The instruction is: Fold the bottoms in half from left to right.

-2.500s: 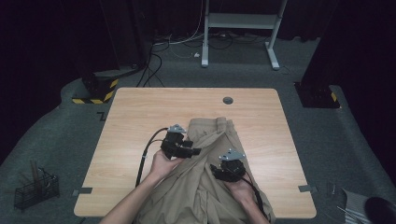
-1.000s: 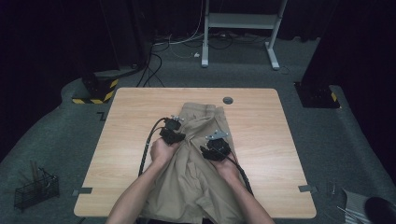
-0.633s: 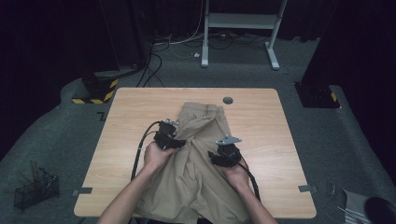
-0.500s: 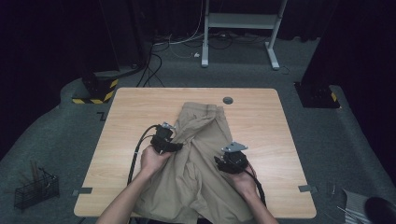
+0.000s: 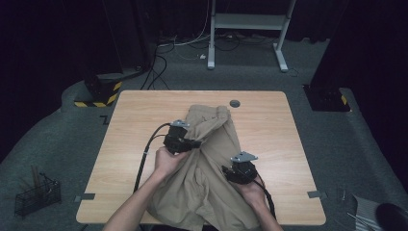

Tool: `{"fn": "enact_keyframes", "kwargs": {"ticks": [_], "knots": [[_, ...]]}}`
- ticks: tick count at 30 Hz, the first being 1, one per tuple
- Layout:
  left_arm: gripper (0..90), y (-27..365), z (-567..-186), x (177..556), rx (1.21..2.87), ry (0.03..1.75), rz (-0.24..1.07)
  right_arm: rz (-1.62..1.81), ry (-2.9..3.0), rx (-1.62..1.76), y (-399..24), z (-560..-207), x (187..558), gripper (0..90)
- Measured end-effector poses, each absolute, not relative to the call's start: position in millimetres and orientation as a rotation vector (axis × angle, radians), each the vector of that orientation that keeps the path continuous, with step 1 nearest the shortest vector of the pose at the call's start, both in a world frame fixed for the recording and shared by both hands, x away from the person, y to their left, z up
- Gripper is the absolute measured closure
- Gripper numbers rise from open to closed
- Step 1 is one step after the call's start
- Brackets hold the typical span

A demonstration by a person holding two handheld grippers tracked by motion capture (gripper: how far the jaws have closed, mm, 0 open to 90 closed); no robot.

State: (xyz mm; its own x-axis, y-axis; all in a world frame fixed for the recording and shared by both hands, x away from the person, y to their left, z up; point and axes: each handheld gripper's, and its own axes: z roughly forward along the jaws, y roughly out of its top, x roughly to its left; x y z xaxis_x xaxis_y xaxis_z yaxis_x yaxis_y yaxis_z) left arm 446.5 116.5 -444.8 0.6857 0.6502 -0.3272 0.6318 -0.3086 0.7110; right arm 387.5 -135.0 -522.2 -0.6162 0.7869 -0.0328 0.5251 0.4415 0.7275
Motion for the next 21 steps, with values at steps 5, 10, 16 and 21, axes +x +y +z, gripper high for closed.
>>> {"fn": "enact_keyframes", "kwargs": {"ticks": [5,10,16,21], "knots": [[87.2,86.7,-478.7,454.0,2.131,1.009,0.007,0.969,2.335,1.101,-135.2,-519.0,383.1,45.3],[87.2,85.2,-503.8,459.7,2.201,1.066,0.054,0.994,2.321,1.070,-143.5,-509.3,370.0,46.2],[87.4,93.7,-503.3,472.7,2.215,1.103,0.164,0.975,2.367,1.101,-140.6,-520.3,378.3,46.4],[87.7,110.1,-499.2,496.8,2.211,1.207,0.191,0.996,2.351,1.109,-120.5,-522.3,403.3,46.1]]}}
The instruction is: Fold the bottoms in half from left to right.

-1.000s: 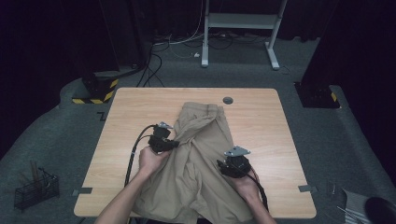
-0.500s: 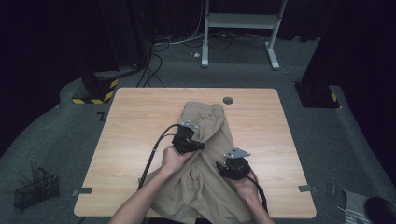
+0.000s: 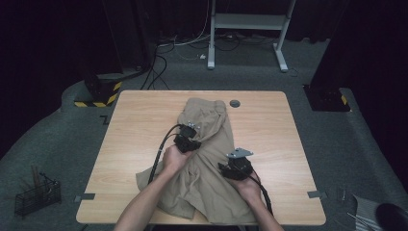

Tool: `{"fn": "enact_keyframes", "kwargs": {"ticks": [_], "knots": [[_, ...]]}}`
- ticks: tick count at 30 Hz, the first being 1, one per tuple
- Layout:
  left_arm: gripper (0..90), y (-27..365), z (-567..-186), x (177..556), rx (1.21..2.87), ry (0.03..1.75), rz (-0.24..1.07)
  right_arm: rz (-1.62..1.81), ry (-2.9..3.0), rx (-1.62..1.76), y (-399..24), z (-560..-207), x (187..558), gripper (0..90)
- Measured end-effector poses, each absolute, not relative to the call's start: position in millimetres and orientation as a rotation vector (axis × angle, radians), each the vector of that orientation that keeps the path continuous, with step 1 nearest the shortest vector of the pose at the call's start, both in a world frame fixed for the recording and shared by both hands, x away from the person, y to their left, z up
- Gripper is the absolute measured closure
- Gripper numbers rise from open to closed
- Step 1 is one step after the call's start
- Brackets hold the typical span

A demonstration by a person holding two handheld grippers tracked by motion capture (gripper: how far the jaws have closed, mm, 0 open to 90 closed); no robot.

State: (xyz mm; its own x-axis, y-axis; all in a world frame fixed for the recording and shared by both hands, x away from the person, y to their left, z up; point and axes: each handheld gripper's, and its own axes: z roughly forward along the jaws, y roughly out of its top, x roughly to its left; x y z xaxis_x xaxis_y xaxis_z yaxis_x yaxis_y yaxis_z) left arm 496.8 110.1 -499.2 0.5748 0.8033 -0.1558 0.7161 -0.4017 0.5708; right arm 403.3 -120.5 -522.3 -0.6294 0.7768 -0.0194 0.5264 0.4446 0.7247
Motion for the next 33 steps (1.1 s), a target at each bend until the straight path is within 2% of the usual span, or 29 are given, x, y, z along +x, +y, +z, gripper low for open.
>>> {"fn": "enact_keyframes", "kwargs": {"ticks": [5,10,13,16,19,25,28,33], "knots": [[87.8,122.8,-477.7,491.3,2.143,1.184,0.164,1.004,2.341,1.109,-106.1,-523.4,413.7,45.9],[87.6,101.6,-451.9,474.6,2.072,1.054,0.120,1.005,2.339,1.113,-105.8,-523.4,413.7,45.9],[87.4,83.8,-454.8,477.9,2.068,1.028,0.065,1.004,2.339,1.112,-105.9,-523.5,413.7,45.9],[85.8,69.8,-469.6,486.5,2.145,1.031,0.055,1.005,2.338,1.109,-106.0,-523.6,413.8,45.9],[79.2,68.4,-482.1,491.7,2.170,1.081,0.042,1.005,2.338,1.110,-106.1,-523.6,413.9,45.9],[51.2,88.6,-462.4,474.4,2.122,1.051,0.121,1.007,2.341,1.110,-106.3,-523.6,414.0,45.4],[45.3,104.7,-449.4,462.4,2.092,1.039,0.178,1.004,2.341,1.112,-106.2,-523.4,413.9,45.0],[41.2,135.5,-445.8,441.7,2.072,1.071,0.236,1.000,2.342,1.116,-106.9,-517.2,410.1,43.8]]}}
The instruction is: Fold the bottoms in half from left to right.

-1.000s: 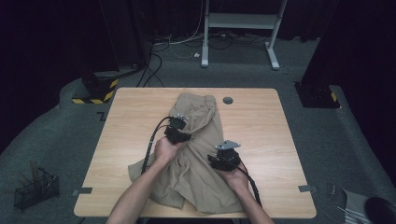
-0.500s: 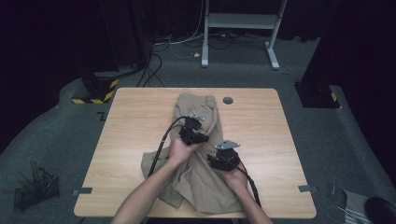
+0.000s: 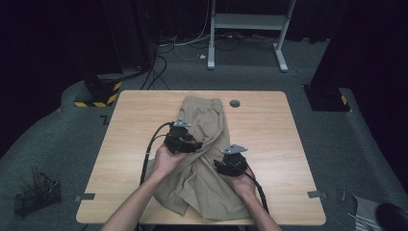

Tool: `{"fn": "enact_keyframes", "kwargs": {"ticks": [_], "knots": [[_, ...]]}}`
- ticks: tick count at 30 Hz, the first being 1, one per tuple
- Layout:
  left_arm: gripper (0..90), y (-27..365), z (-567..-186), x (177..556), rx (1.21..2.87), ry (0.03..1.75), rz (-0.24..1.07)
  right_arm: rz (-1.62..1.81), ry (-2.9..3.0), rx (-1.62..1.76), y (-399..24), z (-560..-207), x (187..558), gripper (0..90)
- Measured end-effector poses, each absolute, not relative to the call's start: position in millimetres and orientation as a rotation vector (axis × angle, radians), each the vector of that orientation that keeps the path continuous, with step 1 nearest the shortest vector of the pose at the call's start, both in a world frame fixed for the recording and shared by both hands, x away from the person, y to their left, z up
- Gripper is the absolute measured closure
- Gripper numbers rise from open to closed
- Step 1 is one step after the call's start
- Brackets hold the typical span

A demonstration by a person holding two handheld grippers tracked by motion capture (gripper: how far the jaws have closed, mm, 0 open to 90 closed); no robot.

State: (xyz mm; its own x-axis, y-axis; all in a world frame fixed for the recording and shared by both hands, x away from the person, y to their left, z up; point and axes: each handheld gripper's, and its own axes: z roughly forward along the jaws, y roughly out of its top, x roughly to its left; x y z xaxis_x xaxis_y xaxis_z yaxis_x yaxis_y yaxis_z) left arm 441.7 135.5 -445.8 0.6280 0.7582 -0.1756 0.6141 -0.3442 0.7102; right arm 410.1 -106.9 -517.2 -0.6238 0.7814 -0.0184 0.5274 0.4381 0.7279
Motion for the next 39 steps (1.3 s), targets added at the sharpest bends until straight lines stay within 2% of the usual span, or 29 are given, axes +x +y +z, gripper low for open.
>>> {"fn": "enact_keyframes", "kwargs": {"ticks": [3,7,11,16,27,35,39], "knots": [[38.6,152.7,-451.7,429.7,2.056,1.114,0.268,1.038,2.327,1.109,-112.1,-508.2,402.1,43.7],[34.0,173.8,-463.4,412.1,2.033,1.153,0.218,1.065,2.314,1.102,-122.7,-502.4,385.6,43.7],[33.0,183.4,-476.3,395.4,2.051,1.185,0.268,1.066,2.315,1.112,-131.0,-506.4,369.9,43.8],[34.7,184.7,-496.7,390.8,2.064,1.245,0.255,1.012,2.343,1.103,-130.2,-516.5,363.7,43.8],[36.2,176.0,-513.9,412.3,2.121,1.241,0.432,1.016,2.349,1.093,-121.7,-524.0,383.5,43.7],[35.3,180.8,-513.6,459.7,2.108,1.285,0.452,0.997,2.312,1.143,-108.9,-523.9,426.0,43.7],[36.0,187.2,-509.8,469.6,2.097,1.314,0.381,0.995,2.300,1.157,-105.7,-524.1,436.1,43.6]]}}
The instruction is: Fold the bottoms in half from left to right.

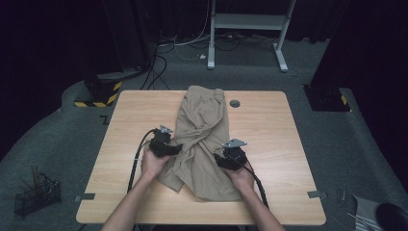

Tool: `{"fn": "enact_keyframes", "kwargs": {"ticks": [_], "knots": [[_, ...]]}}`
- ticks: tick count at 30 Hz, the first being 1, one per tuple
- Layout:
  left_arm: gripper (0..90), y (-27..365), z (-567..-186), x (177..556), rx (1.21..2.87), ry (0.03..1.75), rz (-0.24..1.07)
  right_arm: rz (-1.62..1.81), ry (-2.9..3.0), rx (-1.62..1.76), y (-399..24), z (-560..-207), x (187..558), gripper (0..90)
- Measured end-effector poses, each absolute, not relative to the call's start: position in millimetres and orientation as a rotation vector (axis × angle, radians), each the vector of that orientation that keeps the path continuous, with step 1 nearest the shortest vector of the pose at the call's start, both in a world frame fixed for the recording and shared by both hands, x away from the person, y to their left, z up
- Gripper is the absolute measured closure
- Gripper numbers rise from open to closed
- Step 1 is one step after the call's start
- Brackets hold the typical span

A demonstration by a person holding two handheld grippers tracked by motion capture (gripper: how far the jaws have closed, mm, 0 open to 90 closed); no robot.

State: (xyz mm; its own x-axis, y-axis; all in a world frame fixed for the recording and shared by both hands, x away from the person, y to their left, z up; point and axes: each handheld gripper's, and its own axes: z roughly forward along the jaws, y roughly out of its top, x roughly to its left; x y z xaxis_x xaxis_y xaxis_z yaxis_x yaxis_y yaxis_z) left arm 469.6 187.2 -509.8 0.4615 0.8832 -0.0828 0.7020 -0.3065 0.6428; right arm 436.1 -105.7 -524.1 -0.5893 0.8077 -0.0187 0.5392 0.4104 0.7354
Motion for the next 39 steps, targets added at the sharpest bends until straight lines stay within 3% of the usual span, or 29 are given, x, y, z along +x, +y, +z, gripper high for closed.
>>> {"fn": "enact_keyframes", "kwargs": {"ticks": [11,22,26,31,39], "knots": [[37.0,232.5,-476.4,432.3,1.946,1.358,0.432,1.021,2.272,1.199,-124.3,-520.5,414.5,44.3],[40.0,253.8,-507.9,443.4,1.977,1.534,0.430,0.985,2.272,1.189,-124.6,-523.7,412.1,43.8],[58.9,254.8,-508.4,443.4,1.994,1.507,0.462,0.978,2.272,1.184,-124.0,-523.7,411.6,43.6],[84.9,257.3,-505.8,441.5,1.993,1.471,0.376,0.978,2.272,1.184,-123.9,-523.7,411.6,43.6],[88.5,235.7,-471.4,412.9,1.837,1.228,0.243,0.968,2.268,1.179,-124.6,-523.2,409.7,43.5]]}}
